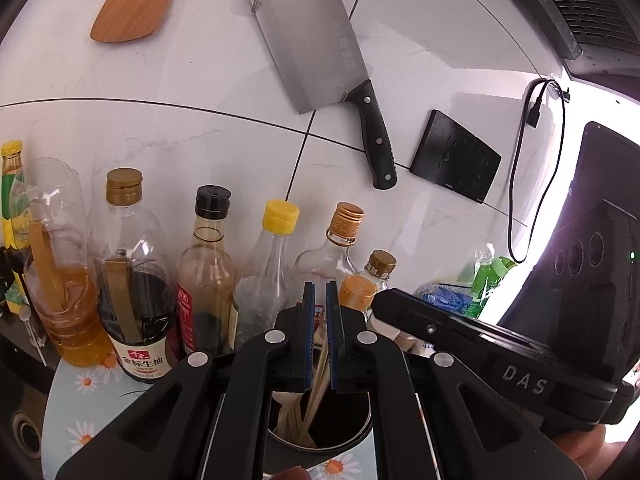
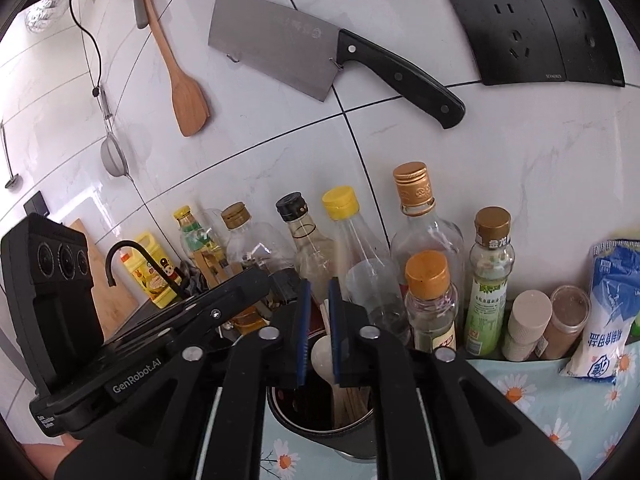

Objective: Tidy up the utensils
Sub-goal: 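Open both tools to drop the chopsticks into the holder, then move both tools back down toward the last chopsticks on the cloth, then lower the right tool and grasp one of the two loose chopsticks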

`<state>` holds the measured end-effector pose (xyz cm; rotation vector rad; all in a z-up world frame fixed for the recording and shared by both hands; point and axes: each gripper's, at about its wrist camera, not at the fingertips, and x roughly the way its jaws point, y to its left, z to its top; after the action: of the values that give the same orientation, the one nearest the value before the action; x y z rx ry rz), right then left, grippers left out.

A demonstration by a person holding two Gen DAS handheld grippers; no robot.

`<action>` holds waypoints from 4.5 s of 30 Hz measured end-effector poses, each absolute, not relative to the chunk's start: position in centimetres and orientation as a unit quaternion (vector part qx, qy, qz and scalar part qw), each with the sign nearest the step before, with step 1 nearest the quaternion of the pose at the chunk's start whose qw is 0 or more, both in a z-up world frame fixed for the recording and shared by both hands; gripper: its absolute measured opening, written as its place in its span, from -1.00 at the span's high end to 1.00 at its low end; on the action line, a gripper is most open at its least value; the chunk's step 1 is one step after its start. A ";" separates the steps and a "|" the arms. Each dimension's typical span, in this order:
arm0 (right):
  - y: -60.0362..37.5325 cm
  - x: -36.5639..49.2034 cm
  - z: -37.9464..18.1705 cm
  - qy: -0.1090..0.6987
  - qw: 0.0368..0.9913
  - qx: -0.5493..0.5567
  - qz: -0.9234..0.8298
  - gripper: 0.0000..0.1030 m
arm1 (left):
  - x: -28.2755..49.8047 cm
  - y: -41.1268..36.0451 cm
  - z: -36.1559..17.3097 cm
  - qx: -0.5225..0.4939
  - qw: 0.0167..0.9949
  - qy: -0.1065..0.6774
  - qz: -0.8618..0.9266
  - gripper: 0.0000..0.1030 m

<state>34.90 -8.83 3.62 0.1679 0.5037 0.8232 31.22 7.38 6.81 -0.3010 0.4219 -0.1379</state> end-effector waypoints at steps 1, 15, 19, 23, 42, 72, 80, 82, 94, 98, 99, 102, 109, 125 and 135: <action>-8.9 34.8 3.6 0.242 0.883 0.080 0.394 0.78 | 31.1 7.4 6.8 -0.149 0.964 0.210 -0.067 0.89; -10.9 31.4 4.3 0.249 0.884 0.086 0.386 0.62 | 27.7 7.2 7.7 -0.138 0.964 0.213 -0.077 0.55; -11.7 29.3 4.0 0.251 0.885 0.084 0.382 0.53 | 25.7 7.6 7.7 -0.137 0.964 0.215 -0.079 0.36; -12.2 27.4 2.5 0.276 0.881 0.082 0.376 0.53 | 23.8 7.9 7.2 -0.130 0.962 0.226 -0.081 0.36; -11.3 23.2 -8.1 0.475 0.812 0.107 0.322 0.30 | 17.3 9.4 -0.5 -0.080 0.921 0.366 -0.111 0.36; -8.2 22.3 -18.4 0.683 0.678 0.231 0.145 0.64 | 13.7 11.5 -9.8 -0.037 0.861 0.481 -0.159 0.36; -6.8 22.5 -18.1 0.697 0.681 0.205 0.089 0.86 | 13.7 12.0 -9.8 -0.044 0.861 0.474 -0.178 0.36; -6.5 22.6 -18.1 0.700 0.681 0.200 0.078 0.86 | 13.9 12.2 -10.0 -0.049 0.860 0.473 -0.183 0.36; -6.0 22.7 -18.2 0.703 0.675 0.213 0.064 0.85 | 14.3 12.5 -10.5 -0.063 0.860 0.467 -0.196 0.36; -6.3 22.7 -18.1 0.703 0.676 0.214 0.058 0.84 | 14.4 12.6 -10.5 -0.060 0.859 0.469 -0.197 0.36; -6.1 22.8 -18.0 0.705 0.676 0.207 0.054 0.84 | 14.4 12.6 -10.5 -0.059 0.859 0.469 -0.198 0.36; -5.3 23.0 -17.8 0.709 0.679 0.189 0.041 0.85 | 14.4 12.4 -10.5 -0.056 0.858 0.470 -0.201 0.36; -3.9 23.5 -17.5 0.720 0.677 0.152 0.002 0.90 | 14.6 12.3 -10.6 -0.056 0.854 0.473 -0.208 0.36; -2.7 23.4 -17.4 0.723 0.677 0.136 0.021 0.90 | 15.0 11.5 -10.8 -0.043 0.850 0.488 -0.196 0.36; -7.8 23.9 -16.7 0.715 0.674 0.161 0.086 0.90 | 15.4 8.4 -10.3 -0.011 0.835 0.518 -0.186 0.36</action>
<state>23.86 -7.75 -16.73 0.3630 1.6097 0.1938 15.41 8.42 -10.28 -0.0233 1.0979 -0.3948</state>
